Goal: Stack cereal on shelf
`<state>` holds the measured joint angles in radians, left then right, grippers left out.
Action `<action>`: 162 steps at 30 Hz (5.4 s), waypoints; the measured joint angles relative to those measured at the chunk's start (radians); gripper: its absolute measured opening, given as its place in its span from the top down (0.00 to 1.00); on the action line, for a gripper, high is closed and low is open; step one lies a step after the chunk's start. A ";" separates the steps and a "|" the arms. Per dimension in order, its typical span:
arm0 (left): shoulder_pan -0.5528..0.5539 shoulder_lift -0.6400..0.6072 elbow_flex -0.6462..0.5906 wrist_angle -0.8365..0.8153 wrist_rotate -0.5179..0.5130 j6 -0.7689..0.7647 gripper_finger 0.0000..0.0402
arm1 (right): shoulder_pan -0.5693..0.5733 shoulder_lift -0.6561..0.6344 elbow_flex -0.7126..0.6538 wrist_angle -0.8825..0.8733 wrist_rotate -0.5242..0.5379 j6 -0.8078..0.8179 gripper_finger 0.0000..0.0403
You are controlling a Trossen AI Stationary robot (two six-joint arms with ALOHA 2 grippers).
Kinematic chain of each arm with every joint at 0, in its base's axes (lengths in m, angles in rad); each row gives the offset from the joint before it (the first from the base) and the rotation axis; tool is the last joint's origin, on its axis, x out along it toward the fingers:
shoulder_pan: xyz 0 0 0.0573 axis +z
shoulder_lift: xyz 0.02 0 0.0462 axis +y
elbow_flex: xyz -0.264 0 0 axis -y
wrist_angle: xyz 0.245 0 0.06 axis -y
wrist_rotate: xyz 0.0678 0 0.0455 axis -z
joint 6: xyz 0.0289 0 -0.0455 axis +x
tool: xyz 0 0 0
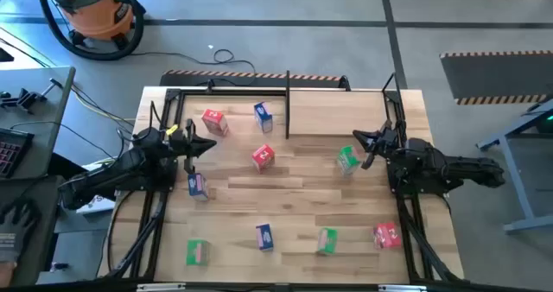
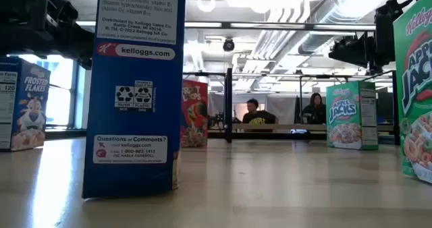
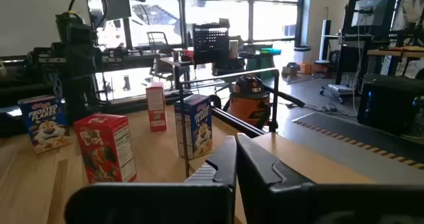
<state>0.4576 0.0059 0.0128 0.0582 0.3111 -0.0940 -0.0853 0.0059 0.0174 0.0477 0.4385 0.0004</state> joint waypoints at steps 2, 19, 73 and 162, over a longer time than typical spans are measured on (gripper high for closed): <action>0.000 0.000 0.000 0.000 0.000 0.000 1.00 | 0.000 0.000 0.000 0.000 0.000 0.000 1.00; 0.000 0.000 0.000 0.000 0.000 0.000 1.00 | 0.000 0.000 0.000 0.000 0.000 0.000 1.00; 0.000 0.000 0.000 0.112 -0.006 -0.080 1.00 | 0.000 0.000 0.000 0.016 -0.005 0.000 1.00; -0.220 0.735 0.100 0.755 -0.232 0.303 1.00 | -0.151 1.414 1.103 -1.334 -0.494 0.829 0.24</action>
<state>0.2371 0.7405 0.1125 0.8128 0.0791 0.2087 -0.2359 1.4200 1.1207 -1.2863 -0.0554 0.8291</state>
